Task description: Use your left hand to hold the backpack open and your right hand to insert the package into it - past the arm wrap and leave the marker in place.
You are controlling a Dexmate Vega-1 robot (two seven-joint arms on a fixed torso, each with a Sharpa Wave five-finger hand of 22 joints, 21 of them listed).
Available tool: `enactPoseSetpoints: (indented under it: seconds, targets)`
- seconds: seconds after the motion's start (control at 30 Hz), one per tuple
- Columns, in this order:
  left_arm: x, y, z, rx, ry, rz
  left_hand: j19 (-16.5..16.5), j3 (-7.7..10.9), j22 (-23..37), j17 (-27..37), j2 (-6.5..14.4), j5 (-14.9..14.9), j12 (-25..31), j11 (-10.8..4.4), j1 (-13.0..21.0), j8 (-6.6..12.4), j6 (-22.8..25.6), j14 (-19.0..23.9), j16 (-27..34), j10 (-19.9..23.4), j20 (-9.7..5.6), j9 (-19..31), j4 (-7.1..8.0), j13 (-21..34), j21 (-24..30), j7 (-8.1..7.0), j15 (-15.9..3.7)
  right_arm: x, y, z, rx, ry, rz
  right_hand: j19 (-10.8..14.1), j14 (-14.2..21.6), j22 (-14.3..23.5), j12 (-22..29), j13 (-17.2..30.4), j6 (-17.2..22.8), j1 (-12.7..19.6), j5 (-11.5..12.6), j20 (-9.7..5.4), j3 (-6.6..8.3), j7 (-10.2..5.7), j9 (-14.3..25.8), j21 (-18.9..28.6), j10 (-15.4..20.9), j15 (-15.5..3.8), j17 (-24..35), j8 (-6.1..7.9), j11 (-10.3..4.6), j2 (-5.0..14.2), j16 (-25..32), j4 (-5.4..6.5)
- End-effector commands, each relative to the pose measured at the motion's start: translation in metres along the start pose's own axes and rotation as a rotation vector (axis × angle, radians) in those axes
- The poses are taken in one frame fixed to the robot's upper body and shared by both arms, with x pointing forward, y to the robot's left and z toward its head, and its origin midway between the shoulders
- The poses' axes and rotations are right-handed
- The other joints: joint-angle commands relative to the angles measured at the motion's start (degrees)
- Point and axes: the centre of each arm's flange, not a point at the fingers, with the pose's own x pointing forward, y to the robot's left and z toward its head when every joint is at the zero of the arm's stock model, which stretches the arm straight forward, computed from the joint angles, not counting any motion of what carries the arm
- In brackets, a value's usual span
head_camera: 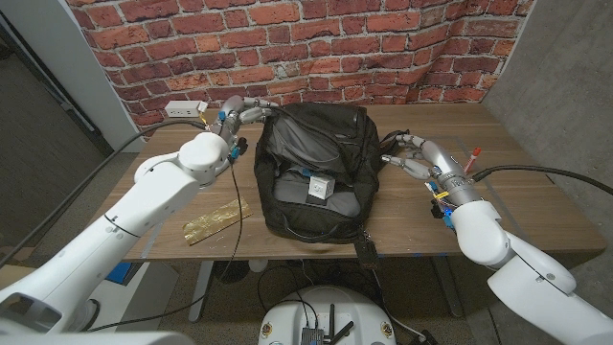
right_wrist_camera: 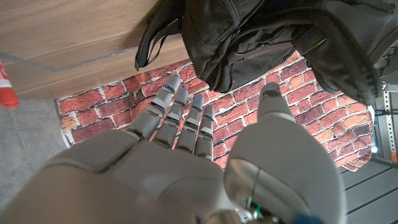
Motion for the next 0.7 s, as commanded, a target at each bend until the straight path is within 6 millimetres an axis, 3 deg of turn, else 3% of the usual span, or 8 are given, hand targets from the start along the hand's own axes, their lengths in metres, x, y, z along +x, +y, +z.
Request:
enactPoseSetpoints:
  seconds: [0.03,0.7]
  targets:
    - [-0.005,-0.001,-0.004,-0.005,0.018,-0.066,-0.2,0.42,0.1,0.2,0.4,0.4,0.2,0.27,0.0,0.00,-0.3,0.0,-0.1,1.7,-5.73,0.2,0.20,0.3,0.0,0.16,-0.27,0.010,-0.007,-0.019,0.074,0.011,-0.018,-0.6,-0.5,0.0,-0.3,0.0,-0.1,-0.2,0.5,0.20,-0.07,0.18,0.1,-0.3,-0.2,-0.16,0.0,-0.12,0.15,0.52,-0.2,0.26]
    - [-0.019,0.002,-0.012,0.000,0.055,-0.144,-0.7,0.51,0.1,0.1,0.5,0.5,0.1,0.01,-0.2,0.03,-0.4,-0.7,-0.3,1.3,-5.70,0.2,0.22,0.3,-0.2,-0.01,-0.28,0.029,-0.013,-0.040,0.145,-0.008,-0.026,-0.7,-0.5,-0.1,-0.2,-0.4,0.1,-0.6,0.6,0.18,-0.26,0.34,0.1,-0.3,-0.3,0.00,-0.4,-0.21,0.17,0.71,-0.4,0.03]
